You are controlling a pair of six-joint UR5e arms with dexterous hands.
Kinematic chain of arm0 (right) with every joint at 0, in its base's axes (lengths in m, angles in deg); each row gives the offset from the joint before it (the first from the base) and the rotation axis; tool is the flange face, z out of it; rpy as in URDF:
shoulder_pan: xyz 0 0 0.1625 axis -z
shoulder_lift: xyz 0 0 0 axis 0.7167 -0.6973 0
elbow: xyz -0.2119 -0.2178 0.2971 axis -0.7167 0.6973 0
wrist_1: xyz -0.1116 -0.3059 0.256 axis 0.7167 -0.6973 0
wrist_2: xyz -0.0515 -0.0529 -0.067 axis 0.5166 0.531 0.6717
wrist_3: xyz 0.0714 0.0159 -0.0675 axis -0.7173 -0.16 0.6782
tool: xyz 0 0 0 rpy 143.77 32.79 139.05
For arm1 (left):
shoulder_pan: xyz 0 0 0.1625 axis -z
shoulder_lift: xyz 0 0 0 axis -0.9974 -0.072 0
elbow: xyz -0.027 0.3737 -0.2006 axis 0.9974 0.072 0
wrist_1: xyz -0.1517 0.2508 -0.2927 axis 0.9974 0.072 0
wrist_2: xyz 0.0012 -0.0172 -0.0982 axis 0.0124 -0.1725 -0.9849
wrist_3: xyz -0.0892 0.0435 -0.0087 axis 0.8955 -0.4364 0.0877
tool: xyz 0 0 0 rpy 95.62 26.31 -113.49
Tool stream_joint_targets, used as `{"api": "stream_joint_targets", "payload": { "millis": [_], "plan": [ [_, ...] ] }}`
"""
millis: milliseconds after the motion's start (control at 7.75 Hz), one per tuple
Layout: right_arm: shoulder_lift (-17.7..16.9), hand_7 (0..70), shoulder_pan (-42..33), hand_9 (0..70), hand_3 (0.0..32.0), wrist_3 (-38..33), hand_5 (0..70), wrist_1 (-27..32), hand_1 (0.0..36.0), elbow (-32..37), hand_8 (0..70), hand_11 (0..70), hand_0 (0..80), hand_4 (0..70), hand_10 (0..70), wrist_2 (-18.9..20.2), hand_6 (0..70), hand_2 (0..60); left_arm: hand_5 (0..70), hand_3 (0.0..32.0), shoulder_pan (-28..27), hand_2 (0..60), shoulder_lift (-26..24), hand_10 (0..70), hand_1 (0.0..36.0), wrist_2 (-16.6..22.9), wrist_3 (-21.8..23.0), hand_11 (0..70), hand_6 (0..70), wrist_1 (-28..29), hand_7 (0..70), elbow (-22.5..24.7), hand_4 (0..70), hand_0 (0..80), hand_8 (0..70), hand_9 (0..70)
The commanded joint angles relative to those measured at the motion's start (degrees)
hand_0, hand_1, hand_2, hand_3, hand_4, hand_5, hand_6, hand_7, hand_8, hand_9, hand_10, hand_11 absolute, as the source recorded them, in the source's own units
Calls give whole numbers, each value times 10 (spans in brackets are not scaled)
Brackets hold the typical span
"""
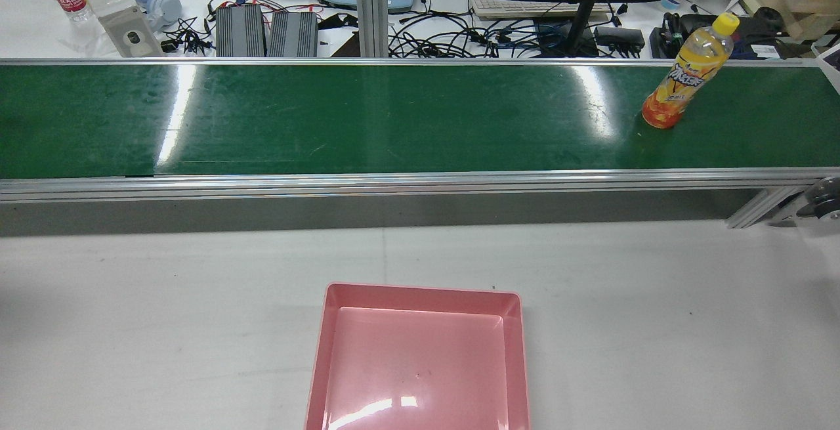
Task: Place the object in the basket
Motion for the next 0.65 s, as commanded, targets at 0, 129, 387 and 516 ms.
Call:
{"api": "stream_joint_targets", "payload": {
  "millis": [0, 129, 387, 516],
  "plan": [
    [-1, 0, 0, 0, 0, 0, 0, 0, 0, 0, 0, 0, 0, 0, 0, 0, 0, 0, 125, 0, 0, 0, 0, 56, 26, 0, 0, 86, 0, 0, 0, 0, 171, 466, 85, 120],
    [0, 0, 0, 0, 0, 0, 0, 0, 0, 0, 0, 0, 0, 0, 0, 0, 0, 0, 123, 0, 0, 0, 0, 57, 25, 1, 0, 87, 0, 0, 0, 0, 169, 466, 83, 117],
    [0, 0, 0, 0, 0, 0, 0, 0, 0, 0, 0, 0, 0, 0, 0, 0, 0, 0, 132, 0, 0, 0, 1, 59, 26, 1, 0, 90, 0, -1, 0, 0, 171, 466, 84, 118],
    [0, 0, 0, 0, 0, 0, 0, 0, 0, 0, 0, 0, 0, 0, 0, 0, 0, 0, 130, 0, 0, 0, 0, 58, 25, 0, 0, 89, 0, -1, 0, 0, 169, 466, 84, 117]
  ]
}}
